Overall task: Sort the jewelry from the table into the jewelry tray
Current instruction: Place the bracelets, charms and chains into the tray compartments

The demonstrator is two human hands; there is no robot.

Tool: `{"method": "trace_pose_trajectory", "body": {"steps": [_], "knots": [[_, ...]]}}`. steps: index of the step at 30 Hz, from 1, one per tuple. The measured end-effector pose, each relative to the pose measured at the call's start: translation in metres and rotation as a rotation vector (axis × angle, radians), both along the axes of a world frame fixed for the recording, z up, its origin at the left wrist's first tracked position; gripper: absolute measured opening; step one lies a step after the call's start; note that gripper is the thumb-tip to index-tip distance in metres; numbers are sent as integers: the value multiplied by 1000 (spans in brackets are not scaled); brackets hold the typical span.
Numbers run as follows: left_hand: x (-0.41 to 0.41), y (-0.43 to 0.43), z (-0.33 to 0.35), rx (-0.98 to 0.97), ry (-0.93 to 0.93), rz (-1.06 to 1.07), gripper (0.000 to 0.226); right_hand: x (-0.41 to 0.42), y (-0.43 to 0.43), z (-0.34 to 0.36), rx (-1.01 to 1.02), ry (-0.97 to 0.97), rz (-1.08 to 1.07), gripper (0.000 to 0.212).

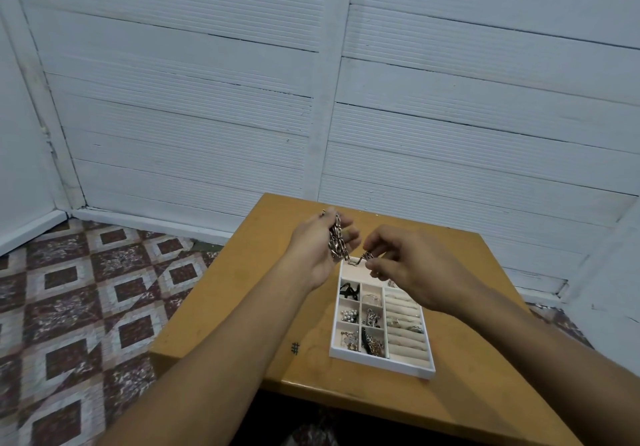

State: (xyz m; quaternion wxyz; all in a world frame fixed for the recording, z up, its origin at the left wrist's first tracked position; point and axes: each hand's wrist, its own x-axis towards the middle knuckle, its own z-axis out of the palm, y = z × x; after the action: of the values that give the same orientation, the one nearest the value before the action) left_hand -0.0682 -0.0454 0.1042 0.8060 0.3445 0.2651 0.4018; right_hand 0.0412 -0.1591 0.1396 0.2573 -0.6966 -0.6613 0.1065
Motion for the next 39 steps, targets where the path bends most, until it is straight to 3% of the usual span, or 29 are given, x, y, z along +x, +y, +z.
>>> {"method": "trace_pose_trajectory", "body": {"steps": [7, 13, 17, 21, 29, 39], "knots": [[11, -13, -12, 97, 113, -204, 13, 2, 6, 14, -20, -381, 133, 16], [13, -21, -16, 86, 199, -407, 19, 9, 9, 20, -34, -418, 130, 10], [12, -22, -21, 33, 205, -501, 29, 13, 7, 16, -56, -326, 94, 10], [11, -26, -24, 45, 267, -532, 53, 21, 7, 7, -97, -179, 57, 8], [12, -26, -24, 312, 451, -585, 82, 35, 3, -7, -213, 65, 55, 17], [18, -25, -16, 584, 617, -634, 74, 40, -7, -27, -252, 327, 110, 15]]}}
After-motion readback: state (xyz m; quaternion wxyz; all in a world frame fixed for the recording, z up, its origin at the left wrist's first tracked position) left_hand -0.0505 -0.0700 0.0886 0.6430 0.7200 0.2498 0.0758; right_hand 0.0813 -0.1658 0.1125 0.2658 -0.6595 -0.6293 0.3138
